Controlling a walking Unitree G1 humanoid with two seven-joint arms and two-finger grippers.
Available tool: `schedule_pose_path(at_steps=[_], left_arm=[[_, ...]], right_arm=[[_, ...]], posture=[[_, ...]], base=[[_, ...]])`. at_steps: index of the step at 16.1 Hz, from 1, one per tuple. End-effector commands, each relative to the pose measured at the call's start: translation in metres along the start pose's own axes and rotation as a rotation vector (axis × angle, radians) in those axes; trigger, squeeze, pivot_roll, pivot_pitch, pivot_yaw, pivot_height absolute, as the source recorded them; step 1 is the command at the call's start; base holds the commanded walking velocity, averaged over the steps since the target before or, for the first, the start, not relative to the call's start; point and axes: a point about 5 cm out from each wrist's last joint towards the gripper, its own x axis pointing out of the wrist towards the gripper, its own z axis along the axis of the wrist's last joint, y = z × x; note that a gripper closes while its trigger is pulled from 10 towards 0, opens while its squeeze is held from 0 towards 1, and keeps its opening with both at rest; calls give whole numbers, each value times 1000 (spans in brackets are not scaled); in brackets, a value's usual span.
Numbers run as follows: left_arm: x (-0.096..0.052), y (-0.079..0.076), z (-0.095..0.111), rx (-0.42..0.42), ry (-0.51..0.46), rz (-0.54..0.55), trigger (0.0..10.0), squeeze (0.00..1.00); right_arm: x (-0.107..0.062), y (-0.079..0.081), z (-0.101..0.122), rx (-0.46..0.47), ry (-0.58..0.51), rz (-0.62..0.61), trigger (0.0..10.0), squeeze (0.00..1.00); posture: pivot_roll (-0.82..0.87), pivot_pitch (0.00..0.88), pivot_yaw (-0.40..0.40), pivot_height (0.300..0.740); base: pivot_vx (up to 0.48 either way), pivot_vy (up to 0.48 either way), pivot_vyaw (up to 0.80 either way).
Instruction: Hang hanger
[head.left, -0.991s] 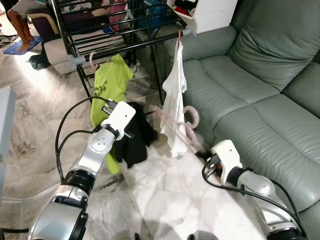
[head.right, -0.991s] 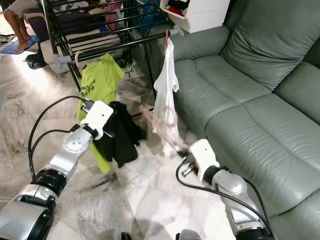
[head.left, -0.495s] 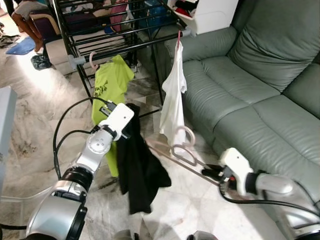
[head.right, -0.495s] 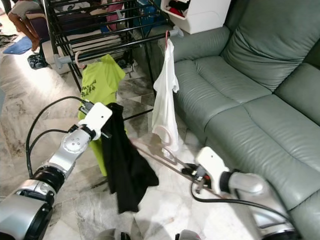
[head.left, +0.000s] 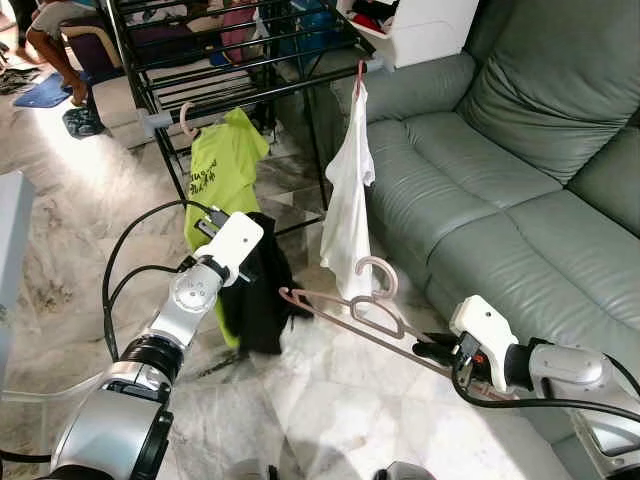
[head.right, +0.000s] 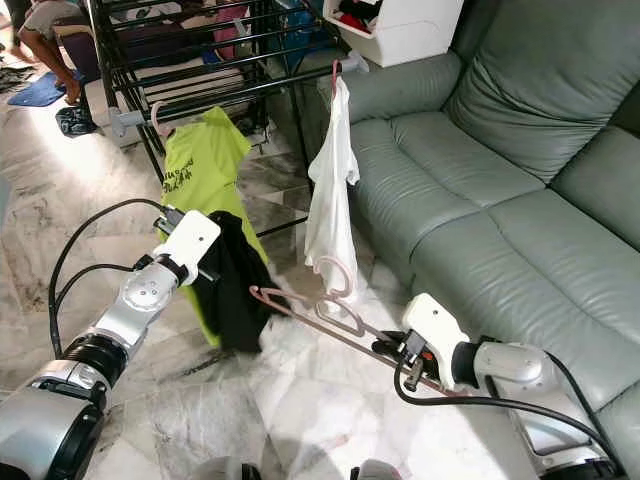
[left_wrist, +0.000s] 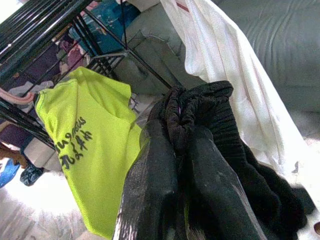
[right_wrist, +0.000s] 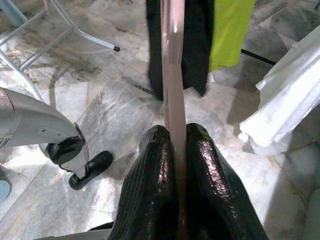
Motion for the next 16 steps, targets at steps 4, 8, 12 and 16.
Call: schedule_pose_path(at_steps=[4,8,12,16], left_arm=[[1,2,5,42,-29,-2,10000,0],[0,1,0,42,-9,-4,10000,0],[1,-6,4,36,-36,-32,10000,0],[2,-16,10,53,-81,-73,10000,0]], right_arm=[[3,-9,17,-76,-63,-92,10000,0],[-4,-22,24,-100,-103,-174,10000,0],[-2,-20,23,-100,-103,-159,10000,0],[3,-19,25,-92,-120,-144,10000,0]], posture=[[-70,0,70,740],[-76,0,74,740],[-78,0,72,740],[-77,0,69,740]], base=[[0,0,0],[0,0,0],[0,0,0],[0,0,0]])
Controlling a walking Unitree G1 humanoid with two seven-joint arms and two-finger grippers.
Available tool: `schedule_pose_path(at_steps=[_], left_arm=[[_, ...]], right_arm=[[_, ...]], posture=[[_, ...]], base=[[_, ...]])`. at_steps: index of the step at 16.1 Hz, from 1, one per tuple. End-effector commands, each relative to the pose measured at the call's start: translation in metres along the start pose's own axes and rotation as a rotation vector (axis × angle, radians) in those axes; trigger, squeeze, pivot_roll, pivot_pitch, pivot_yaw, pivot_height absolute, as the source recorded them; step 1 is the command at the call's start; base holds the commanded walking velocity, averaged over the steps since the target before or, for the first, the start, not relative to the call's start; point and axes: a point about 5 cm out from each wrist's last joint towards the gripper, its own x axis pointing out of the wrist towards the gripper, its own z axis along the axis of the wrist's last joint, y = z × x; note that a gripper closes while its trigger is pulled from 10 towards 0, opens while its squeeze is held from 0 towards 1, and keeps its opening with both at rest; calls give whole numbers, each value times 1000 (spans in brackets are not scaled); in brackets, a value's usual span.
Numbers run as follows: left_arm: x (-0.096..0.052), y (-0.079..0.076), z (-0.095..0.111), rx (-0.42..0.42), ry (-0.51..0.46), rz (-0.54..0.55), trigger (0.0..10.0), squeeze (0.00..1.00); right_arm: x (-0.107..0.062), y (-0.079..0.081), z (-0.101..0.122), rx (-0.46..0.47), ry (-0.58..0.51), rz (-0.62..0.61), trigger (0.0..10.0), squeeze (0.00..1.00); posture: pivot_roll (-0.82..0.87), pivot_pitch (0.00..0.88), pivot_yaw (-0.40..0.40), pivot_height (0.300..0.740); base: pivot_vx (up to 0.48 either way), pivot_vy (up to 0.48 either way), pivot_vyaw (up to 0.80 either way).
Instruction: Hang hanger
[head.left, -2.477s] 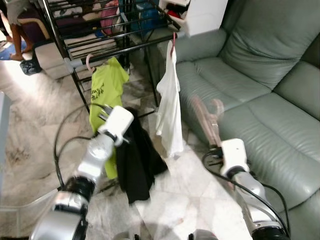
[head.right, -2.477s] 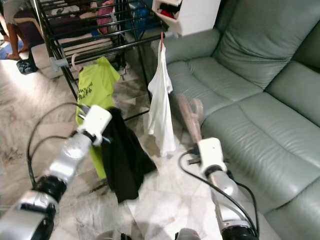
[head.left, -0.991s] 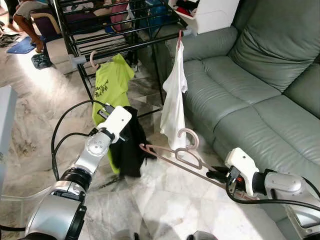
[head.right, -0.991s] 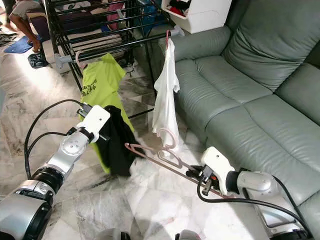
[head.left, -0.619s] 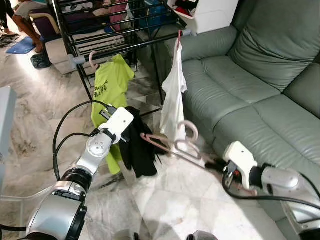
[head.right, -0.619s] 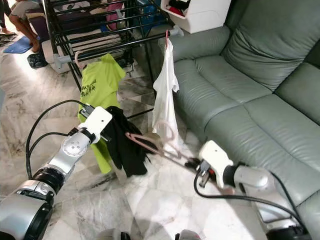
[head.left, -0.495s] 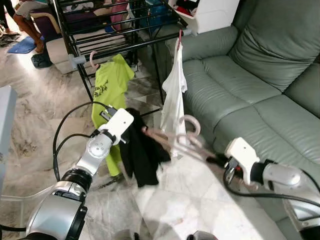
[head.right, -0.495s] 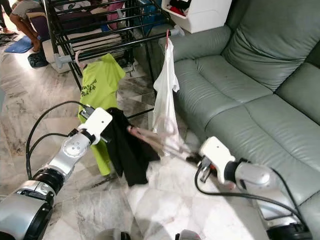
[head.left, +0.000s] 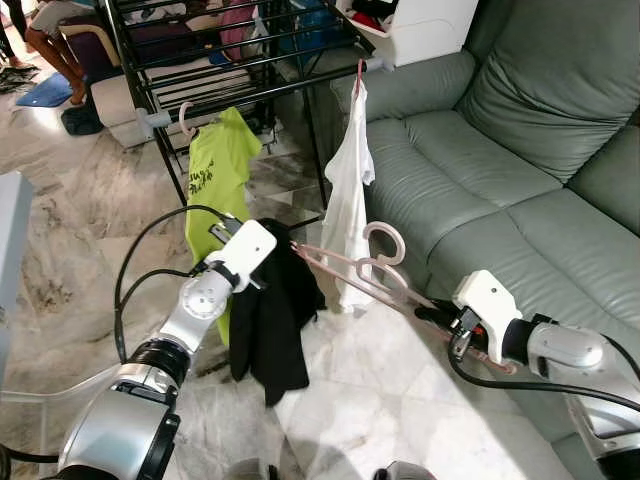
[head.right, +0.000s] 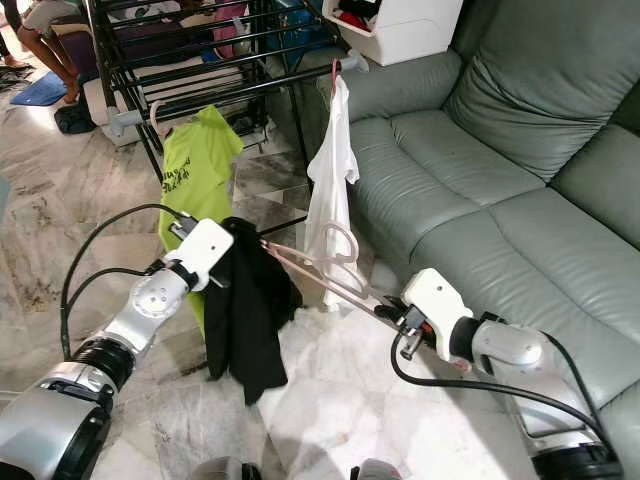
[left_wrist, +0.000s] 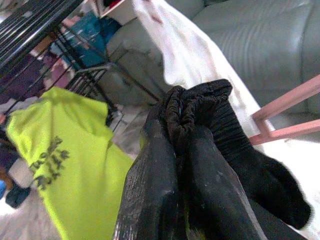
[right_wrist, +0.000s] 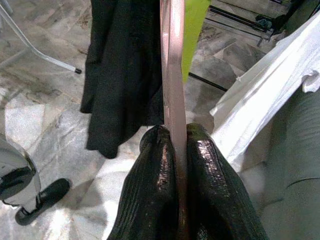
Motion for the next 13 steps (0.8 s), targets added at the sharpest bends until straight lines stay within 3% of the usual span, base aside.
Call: schedule_pose_path(at_steps=[1,3,6,9,11,13], left_arm=[[1,0,8,10,-44,-9,10000,0],[4,-2,13,7,-71,-12,10000,0],[7,-12,41,-21,-237,-98,10000,0],[3,-15,60,20,-335,-140,10000,0],[2,0,60,-66,-317,-55,10000,0],[1,13,53,-39,-287,-10,10000,0]], right_arm=[[3,-1,4,-4,-18,12,10000,0],[6,2,3,13,-19,28,10000,0],[15,7,-8,71,16,27,10000,0],[22,2,-25,216,75,-73,10000,0],[17,-4,-35,269,96,-152,10000,0],[12,-9,-40,327,107,-201,10000,0]], posture=[[-77,0,68,740],[-79,0,66,740],[-80,0,63,740],[-76,0,58,740],[-72,0,52,740],[-72,0,51,740]], base=[[0,0,0],[0,0,0],[0,0,0],[0,0,0],[0,0,0],[0,0,0]])
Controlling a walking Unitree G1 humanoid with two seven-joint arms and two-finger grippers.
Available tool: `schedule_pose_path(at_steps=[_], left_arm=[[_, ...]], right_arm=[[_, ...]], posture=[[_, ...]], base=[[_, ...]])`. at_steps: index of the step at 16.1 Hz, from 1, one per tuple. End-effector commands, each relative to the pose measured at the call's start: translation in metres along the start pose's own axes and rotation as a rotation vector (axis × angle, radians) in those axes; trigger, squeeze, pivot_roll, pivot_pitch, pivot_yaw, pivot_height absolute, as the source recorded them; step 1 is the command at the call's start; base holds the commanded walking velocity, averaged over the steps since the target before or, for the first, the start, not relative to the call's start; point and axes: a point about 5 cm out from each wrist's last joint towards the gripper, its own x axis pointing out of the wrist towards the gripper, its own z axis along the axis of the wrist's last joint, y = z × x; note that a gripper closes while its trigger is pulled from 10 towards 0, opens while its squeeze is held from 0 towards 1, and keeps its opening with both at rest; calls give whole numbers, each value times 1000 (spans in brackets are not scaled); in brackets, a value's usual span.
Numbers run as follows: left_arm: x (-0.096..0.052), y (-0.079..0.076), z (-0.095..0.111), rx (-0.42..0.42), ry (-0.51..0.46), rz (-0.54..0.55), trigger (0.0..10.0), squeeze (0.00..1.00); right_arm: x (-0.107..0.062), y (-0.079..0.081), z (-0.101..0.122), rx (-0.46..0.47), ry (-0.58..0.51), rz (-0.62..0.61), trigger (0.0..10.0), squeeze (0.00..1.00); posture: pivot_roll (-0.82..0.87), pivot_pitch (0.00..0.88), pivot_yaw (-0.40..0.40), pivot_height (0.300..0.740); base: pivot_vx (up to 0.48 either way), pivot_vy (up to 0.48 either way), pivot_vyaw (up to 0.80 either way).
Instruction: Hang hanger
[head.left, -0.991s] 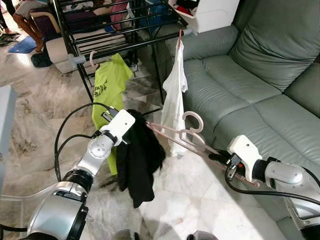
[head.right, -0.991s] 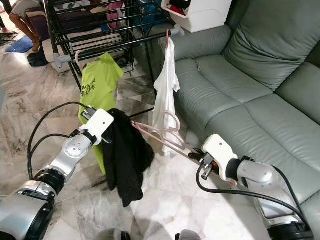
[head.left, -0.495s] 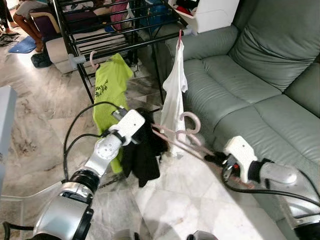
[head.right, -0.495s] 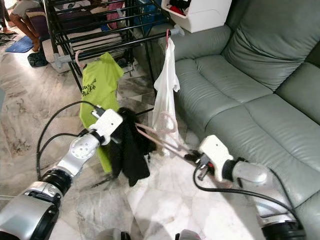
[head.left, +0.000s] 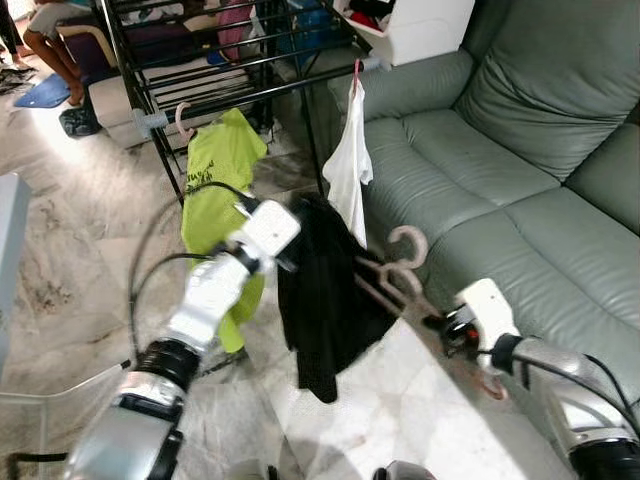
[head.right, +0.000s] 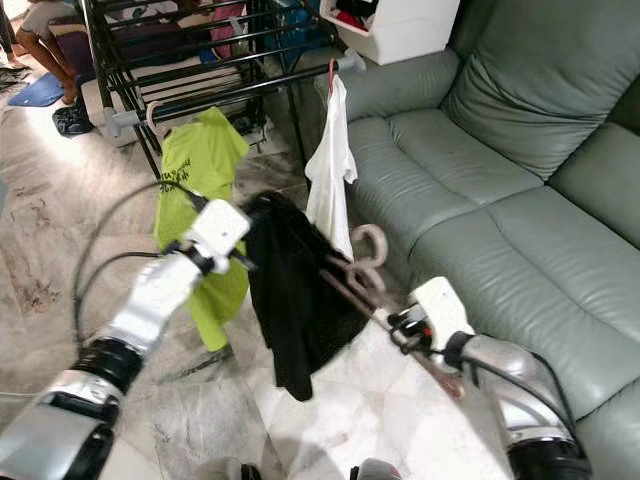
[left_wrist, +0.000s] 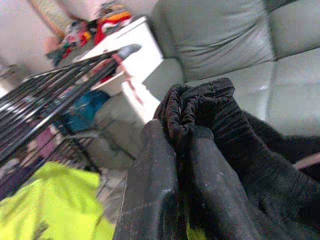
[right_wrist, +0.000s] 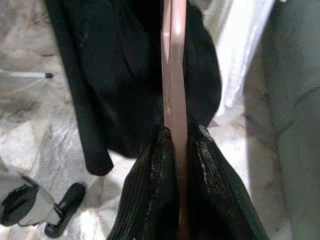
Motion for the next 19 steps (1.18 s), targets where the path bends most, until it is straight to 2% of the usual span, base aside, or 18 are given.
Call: schedule_pose_path(at_steps=[1,2,4,5,8,9,10,11,12,13,14,15,17,18,19], left_arm=[[-1,14,-1,18,10,56,10000,0],[-3,29,-4,-30,34,132,10000,0],[-2,35,-3,-60,35,168,10000,0],[-2,39,-1,-46,34,188,10000,0],[0,40,4,-62,7,198,10000,0],[0,40,4,-62,7,198,10000,0],[2,33,11,-84,-24,163,10000,0],[4,16,21,-145,-74,64,10000,0],[5,8,26,-173,-95,18,10000,0],[5,-16,36,-221,-145,-119,10000,0],[4,-36,41,-223,-164,-212,10000,0],[5,-41,41,-217,-164,-229,10000,0],[4,-53,44,-203,-179,-274,10000,0],[6,-64,51,-206,-203,-306,10000,0],[6,-68,54,-216,-216,-322,10000,0]], right_arm=[[-2,-8,-1,41,6,-45,10000,0],[-10,-24,-13,137,43,-155,10000,0],[-13,-29,-18,188,48,-196,10000,0],[-15,-33,-23,268,48,-245,10000,0],[-13,-29,-35,481,16,-279,10000,0],[-13,-29,-35,481,16,-279,10000,0],[-12,-33,-41,597,0,-358,10000,0],[-12,-48,-38,743,-92,-524,10000,0],[-13,-54,-34,798,-144,-590,10000,0],[-11,-64,-10,925,-348,-660,10000,0],[-5,-63,17,990,-500,-616,10000,0],[-2,-62,24,1008,-529,-592,10000,0],[10,-48,48,996,-570,-460,10000,0],[21,-29,73,929,-584,-305,10000,0],[22,-26,78,920,-603,-298,10000,0]], posture=[[-76,0,50,740],[-81,0,45,740],[-83,0,44,740],[-82,0,42,740],[-85,0,38,740],[-85,0,38,740],[-85,0,38,740],[-78,0,36,740],[-78,0,36,740],[-76,0,40,740],[-75,0,40,740],[-73,0,41,740],[-73,0,41,740],[-66,0,41,740],[-66,0,41,740]], base=[[0,0,0],[0,0,0],[0,0,0],[0,0,0],[0,0,0],[0,0,0],[0,0,0],[0,0,0],[0,0,0],[0,0,0],[0,0,0],[0,0,0],[0,0,0],[0,0,0],[0,0,0]])
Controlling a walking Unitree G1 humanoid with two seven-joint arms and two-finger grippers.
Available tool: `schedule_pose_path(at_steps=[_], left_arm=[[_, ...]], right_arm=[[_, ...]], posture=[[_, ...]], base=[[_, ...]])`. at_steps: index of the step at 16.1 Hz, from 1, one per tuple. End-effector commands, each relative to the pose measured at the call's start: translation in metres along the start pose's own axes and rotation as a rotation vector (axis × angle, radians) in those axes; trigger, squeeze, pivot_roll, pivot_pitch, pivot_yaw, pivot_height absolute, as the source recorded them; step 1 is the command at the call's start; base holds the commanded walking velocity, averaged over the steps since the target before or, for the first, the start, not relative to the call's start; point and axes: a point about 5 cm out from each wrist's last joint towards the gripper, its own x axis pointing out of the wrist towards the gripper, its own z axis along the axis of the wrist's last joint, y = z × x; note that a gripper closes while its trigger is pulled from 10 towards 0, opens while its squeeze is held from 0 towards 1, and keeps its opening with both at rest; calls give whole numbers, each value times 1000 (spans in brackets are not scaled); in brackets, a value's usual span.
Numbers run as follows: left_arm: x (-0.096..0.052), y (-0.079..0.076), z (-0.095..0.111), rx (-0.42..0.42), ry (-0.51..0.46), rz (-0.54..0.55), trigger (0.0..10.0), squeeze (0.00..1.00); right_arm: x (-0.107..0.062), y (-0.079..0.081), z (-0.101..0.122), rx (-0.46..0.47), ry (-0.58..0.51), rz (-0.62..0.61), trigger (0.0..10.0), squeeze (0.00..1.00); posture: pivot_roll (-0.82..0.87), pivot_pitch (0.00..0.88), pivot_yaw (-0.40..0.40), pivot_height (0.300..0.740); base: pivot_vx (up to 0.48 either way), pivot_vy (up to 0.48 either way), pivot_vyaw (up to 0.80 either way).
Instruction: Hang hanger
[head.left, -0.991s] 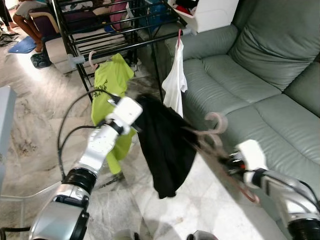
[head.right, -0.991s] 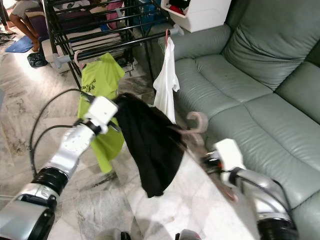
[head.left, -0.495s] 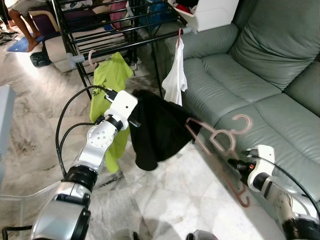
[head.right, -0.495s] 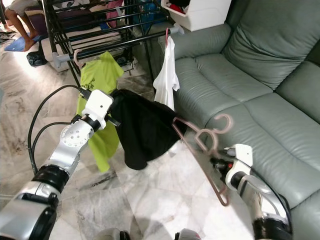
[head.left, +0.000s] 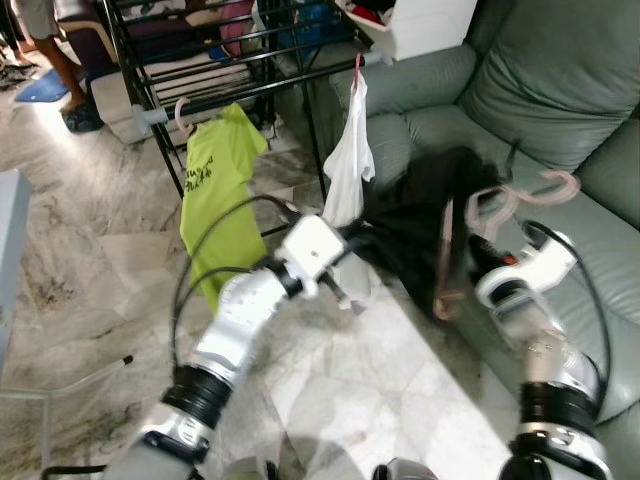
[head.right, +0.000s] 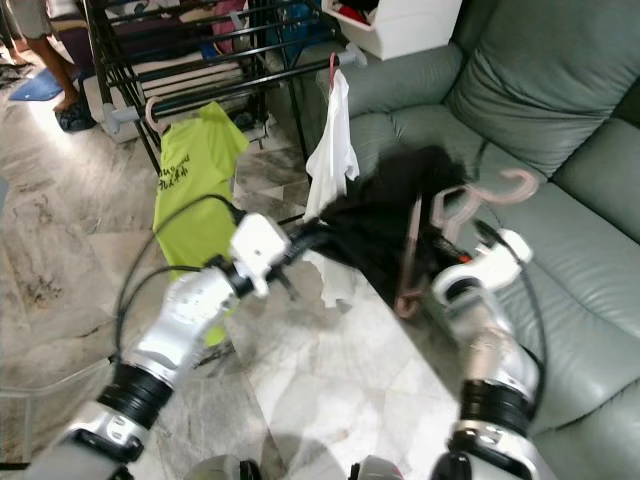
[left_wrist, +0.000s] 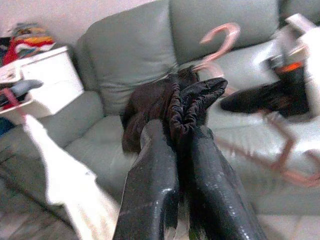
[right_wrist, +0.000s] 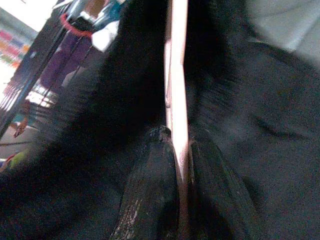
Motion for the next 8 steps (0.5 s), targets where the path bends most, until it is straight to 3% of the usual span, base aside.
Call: schedule_pose_path(at_steps=[1,2,4,5,8], left_arm=[[0,-1,8,8,-33,-23,10000,0],[0,-13,12,-22,-35,-104,10000,0],[-2,-20,8,12,-5,-170,10000,0],[-3,-20,6,4,5,-172,10000,0],[-9,-19,4,-17,21,-177,10000,0]], right_arm=[[5,13,12,1,-55,39,10000,0],[14,21,18,45,-99,47,10000,0],[16,49,26,-56,-157,173,10000,0],[17,45,37,-80,-224,114,10000,0],[17,33,64,-267,-355,-36,10000,0]], posture=[[-69,0,44,740],[-68,0,45,740],[-67,0,48,740],[-67,0,48,740],[-61,0,47,740]], base=[[0,0,0],[0,0,0],[0,0,0],[0,0,0],[0,0,0]])
